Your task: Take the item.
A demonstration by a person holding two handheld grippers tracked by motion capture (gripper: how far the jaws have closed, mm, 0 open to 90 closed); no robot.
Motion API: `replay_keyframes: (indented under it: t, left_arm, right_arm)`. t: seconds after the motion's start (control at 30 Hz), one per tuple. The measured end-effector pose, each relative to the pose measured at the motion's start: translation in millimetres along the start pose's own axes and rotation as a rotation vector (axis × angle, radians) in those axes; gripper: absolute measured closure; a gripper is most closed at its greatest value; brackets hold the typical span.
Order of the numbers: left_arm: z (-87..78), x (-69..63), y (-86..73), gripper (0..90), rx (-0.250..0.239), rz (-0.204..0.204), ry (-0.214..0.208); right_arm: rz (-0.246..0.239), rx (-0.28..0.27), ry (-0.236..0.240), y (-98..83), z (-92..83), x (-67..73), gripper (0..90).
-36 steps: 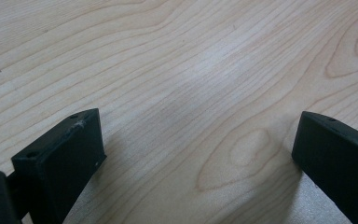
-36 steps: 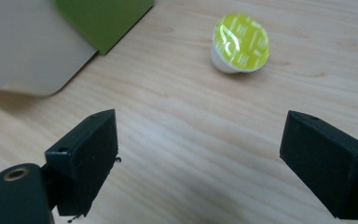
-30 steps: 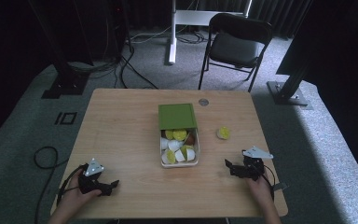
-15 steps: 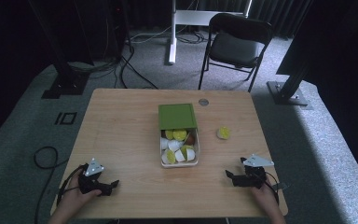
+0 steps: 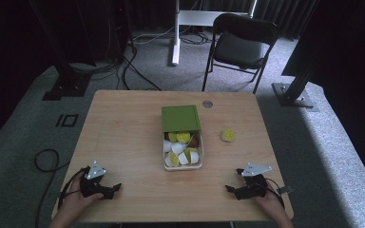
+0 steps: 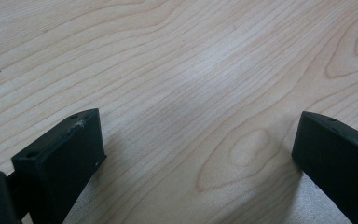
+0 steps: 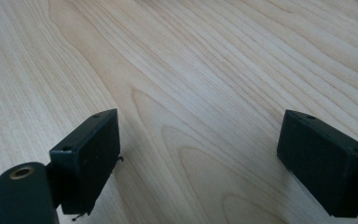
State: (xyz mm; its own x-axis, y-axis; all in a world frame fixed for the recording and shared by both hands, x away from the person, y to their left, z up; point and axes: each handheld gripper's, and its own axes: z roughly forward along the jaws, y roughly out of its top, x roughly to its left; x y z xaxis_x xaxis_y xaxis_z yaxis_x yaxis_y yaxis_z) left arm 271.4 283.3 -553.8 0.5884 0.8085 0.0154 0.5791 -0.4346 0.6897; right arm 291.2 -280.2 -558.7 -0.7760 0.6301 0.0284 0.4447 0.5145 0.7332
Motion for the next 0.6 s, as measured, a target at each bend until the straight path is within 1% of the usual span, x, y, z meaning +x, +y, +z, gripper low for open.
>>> replay_keyframes:
  t: [0.03,0.1,0.6]
  left_arm:
    - [0.0,0.0,0.0,3.1,0.000,0.000,0.000]
    - [0.0,0.1,0.0,3.1,0.000,0.002,0.000]
    - [0.0,0.0,0.0,3.1,0.000,0.000,0.000]
  right_arm:
    - [-0.001,0.000,-0.003,0.0,0.2,0.2,13.0]
    - [-0.013,0.007,-0.026,0.3,1.0,2.1,12.4]
    - [-0.015,0.008,-0.022,0.3,1.2,2.1,12.3]
